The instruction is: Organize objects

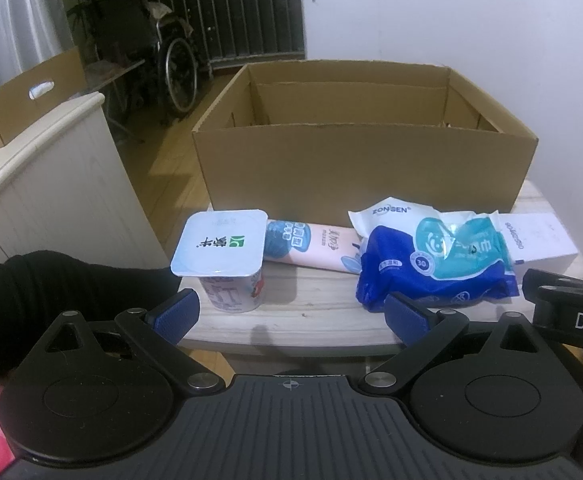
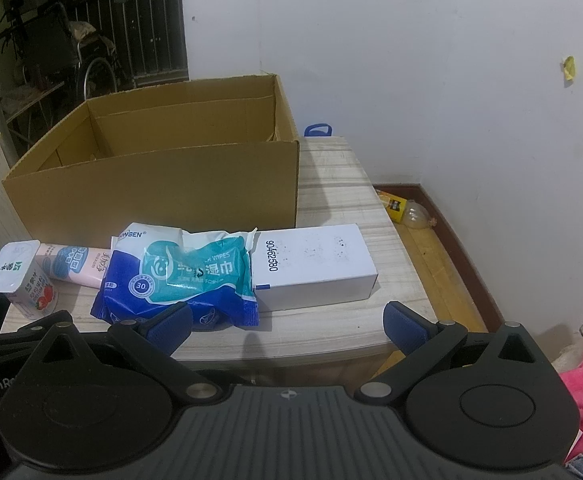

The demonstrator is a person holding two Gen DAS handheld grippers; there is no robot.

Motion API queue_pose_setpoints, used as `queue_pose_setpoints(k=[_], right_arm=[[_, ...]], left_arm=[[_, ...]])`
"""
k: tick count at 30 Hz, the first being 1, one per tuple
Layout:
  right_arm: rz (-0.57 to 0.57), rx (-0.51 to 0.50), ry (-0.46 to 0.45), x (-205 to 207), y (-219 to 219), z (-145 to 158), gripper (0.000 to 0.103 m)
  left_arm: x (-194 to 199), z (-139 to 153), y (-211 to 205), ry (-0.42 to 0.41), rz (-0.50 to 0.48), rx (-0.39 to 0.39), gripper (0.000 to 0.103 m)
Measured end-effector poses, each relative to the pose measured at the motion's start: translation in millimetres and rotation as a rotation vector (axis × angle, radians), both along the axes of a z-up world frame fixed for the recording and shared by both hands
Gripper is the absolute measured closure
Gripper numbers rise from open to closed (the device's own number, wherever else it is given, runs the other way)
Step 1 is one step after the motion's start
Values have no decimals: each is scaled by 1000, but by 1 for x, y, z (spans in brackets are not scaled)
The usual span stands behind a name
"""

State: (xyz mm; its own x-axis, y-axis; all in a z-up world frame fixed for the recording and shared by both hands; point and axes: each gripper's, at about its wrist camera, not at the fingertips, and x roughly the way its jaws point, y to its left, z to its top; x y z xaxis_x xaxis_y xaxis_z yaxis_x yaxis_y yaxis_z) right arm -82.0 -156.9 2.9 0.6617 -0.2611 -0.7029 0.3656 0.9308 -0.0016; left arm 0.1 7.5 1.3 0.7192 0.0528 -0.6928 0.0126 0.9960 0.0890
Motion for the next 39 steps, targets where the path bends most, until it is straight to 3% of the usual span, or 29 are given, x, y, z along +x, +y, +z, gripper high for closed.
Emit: queue_pose_setpoints(k=[39], right_arm=[[-2, -1, 0, 0, 0, -1, 0]], left_arm=[[1, -1, 4, 3, 3, -26, 3]])
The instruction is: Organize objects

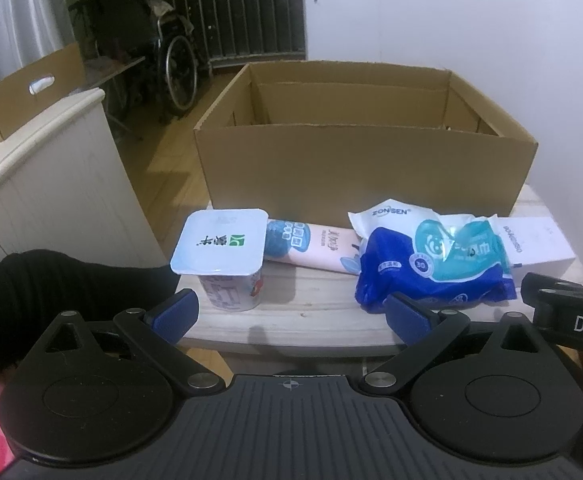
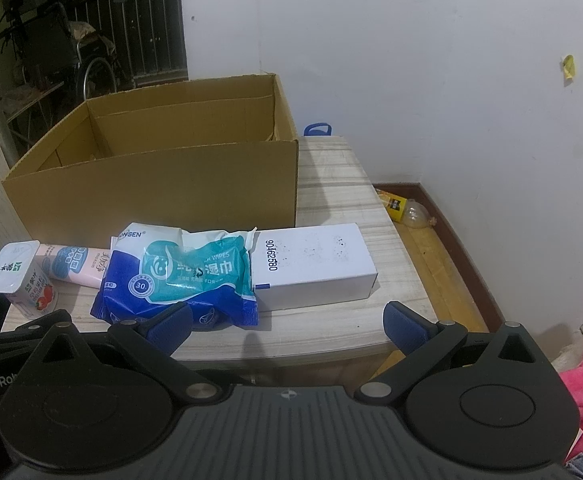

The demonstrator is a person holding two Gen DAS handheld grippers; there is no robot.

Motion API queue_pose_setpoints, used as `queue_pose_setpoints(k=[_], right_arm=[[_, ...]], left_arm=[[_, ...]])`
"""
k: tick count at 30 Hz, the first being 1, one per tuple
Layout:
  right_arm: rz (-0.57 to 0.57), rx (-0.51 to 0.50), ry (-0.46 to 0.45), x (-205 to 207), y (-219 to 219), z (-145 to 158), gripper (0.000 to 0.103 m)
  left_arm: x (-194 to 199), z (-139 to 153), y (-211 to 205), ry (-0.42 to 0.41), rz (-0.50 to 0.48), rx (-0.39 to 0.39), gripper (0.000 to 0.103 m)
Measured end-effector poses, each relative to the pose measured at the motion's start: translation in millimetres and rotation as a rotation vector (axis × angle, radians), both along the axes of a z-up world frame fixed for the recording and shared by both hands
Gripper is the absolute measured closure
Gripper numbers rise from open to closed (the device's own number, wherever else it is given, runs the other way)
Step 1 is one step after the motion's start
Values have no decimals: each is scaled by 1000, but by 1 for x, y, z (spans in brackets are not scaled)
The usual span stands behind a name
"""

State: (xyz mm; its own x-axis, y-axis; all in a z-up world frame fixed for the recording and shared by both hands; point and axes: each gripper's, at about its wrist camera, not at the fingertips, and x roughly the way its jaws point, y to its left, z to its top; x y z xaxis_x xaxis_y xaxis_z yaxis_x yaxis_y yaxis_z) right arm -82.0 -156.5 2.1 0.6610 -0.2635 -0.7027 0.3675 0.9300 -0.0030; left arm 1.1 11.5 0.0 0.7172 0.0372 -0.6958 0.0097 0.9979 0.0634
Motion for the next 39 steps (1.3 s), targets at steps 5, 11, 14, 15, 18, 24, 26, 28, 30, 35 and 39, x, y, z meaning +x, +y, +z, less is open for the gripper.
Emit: queue_pose_setpoints(k=[5, 11, 14, 15, 18, 24, 26, 28, 30, 35, 39], right_arm=[[-1, 7, 2, 0, -1, 0, 0], [-2, 8, 1, 0, -1, 0, 0], [-1, 9, 2, -1, -2, 0, 0], [0, 8, 3, -1, -2, 0, 0], [-1, 6, 0, -2, -1, 1, 0], [-2, 6, 1, -2, -1, 2, 0], [-1, 5, 4, -2, 0, 2, 0], [-2, 5, 3, -2, 0, 2, 0], [-2, 6, 3, -2, 0, 2, 0], [-1, 7, 3, -1, 0, 1, 0], [-2, 9, 5, -1, -1, 1, 0]], left_arm=[[-1, -1, 0, -6, -2, -2, 2], [-1, -1, 1, -2, 0, -9, 2], [-1, 0, 1, 0, -1, -11, 2], [-1, 0, 1, -1, -1, -11, 2], [-1, 0, 1, 0, -2, -8, 2], [-1, 1, 2, 1, 0, -11, 2], [-1, 1, 2, 0, 0, -9, 2], [-2, 1, 1, -1, 0, -7, 2], [-1, 1, 1, -1, 1, -3, 2], [-1, 1, 0, 0, 3, -1, 2], [0, 0, 1, 5, 5, -12, 2]])
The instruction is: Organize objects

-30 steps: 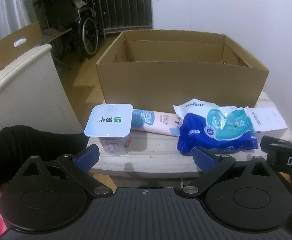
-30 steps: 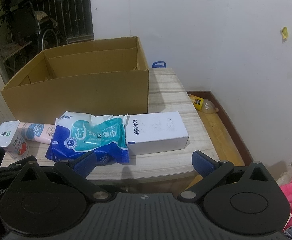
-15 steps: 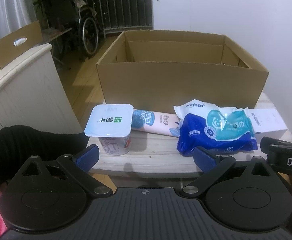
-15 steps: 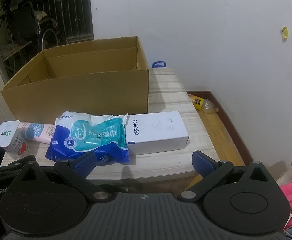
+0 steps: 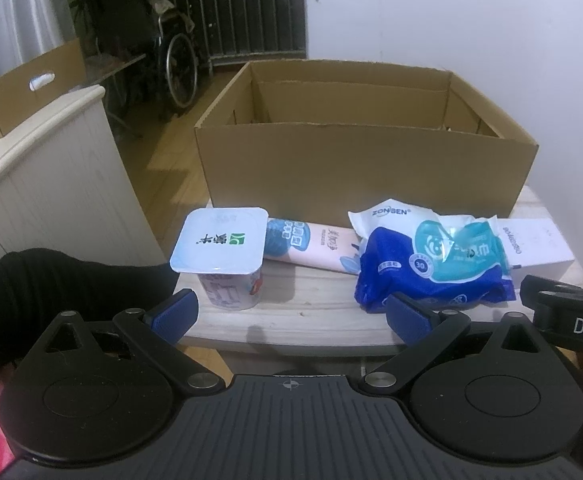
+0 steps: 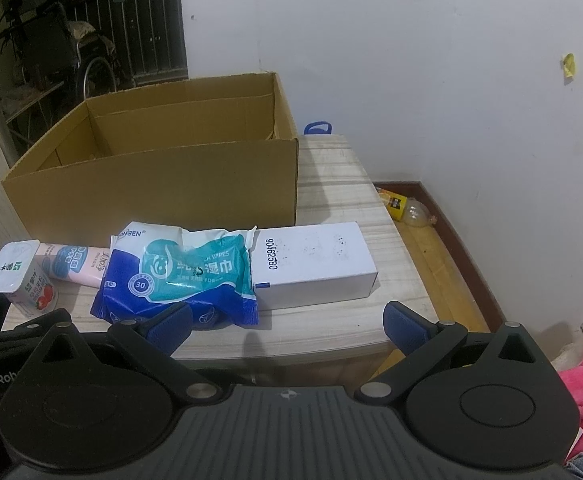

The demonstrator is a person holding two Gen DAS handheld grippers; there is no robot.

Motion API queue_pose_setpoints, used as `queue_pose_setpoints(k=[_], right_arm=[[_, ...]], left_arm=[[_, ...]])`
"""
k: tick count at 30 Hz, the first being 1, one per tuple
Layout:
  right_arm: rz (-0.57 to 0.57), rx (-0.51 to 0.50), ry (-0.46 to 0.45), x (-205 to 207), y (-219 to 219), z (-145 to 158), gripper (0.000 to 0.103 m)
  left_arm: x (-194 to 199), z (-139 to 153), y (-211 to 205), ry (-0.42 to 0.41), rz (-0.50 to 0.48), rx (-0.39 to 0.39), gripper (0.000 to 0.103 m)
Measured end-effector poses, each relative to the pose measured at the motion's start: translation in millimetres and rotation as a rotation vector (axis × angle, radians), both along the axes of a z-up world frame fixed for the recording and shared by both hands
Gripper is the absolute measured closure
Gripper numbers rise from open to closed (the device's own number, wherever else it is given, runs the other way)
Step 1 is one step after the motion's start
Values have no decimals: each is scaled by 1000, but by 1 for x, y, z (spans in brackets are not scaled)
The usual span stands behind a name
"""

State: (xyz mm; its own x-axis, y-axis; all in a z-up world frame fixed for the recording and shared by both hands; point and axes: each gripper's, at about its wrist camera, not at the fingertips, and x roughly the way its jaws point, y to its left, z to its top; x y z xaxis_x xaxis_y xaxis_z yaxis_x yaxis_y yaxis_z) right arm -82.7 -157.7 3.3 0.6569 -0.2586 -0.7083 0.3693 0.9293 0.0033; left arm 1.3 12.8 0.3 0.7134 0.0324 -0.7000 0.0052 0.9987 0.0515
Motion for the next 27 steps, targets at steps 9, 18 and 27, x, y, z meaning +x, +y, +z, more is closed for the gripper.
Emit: queue_pose_setpoints(k=[9, 18, 27], right_arm=[[0, 9, 1, 1, -1, -1, 0], [1, 7, -1, 1, -2, -1, 0], [0, 8, -2, 1, -2, -2, 0]], left_arm=[[-2, 3, 2, -5, 2, -8, 2], [-1, 2, 1, -2, 2, -5, 2], [-1, 1, 1, -2, 2, -4, 2]])
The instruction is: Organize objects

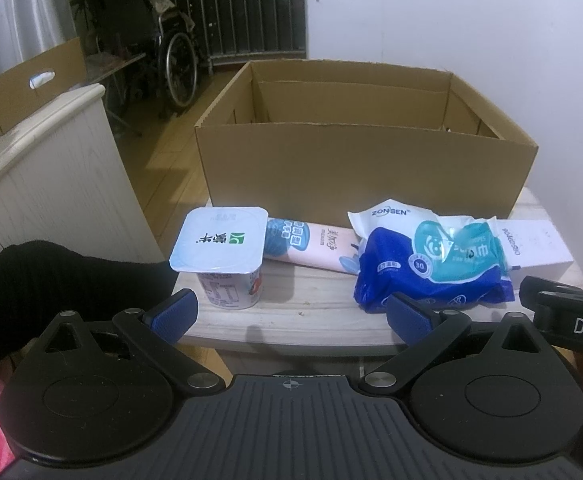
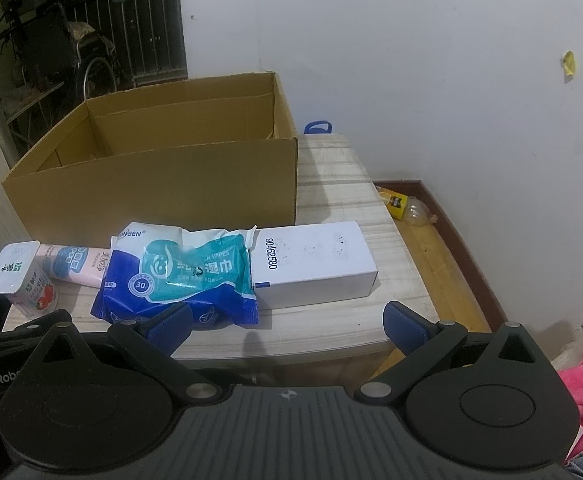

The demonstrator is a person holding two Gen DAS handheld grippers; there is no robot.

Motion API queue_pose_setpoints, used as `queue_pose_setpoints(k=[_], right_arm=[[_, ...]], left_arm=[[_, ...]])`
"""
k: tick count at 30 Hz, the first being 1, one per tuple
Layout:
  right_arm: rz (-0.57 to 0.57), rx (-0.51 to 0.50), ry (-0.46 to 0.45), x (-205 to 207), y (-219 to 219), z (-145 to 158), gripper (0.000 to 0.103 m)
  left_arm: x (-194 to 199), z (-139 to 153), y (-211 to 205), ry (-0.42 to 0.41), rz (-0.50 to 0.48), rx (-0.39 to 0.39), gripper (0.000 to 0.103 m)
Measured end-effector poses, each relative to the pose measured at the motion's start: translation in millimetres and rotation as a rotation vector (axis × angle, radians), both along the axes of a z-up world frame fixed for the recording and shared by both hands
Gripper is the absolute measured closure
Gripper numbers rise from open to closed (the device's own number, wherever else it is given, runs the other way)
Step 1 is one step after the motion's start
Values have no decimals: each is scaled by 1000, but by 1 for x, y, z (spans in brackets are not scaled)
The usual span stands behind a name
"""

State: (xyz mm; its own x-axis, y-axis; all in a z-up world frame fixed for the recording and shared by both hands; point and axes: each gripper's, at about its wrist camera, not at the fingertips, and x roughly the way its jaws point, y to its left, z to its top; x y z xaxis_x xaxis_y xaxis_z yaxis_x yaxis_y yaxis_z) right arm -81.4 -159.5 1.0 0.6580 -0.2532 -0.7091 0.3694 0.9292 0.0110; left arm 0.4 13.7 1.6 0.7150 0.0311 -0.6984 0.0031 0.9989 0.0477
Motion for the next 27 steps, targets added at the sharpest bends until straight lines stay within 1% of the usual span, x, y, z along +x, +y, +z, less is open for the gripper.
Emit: queue_pose_setpoints(k=[25, 27], right_arm=[[0, 0, 0, 0, 0, 0, 0], [0, -1, 0, 0, 0, 0, 0]], left_arm=[[1, -1, 0, -3, 3, 7, 2], [1, -1, 1, -1, 4, -2, 2]])
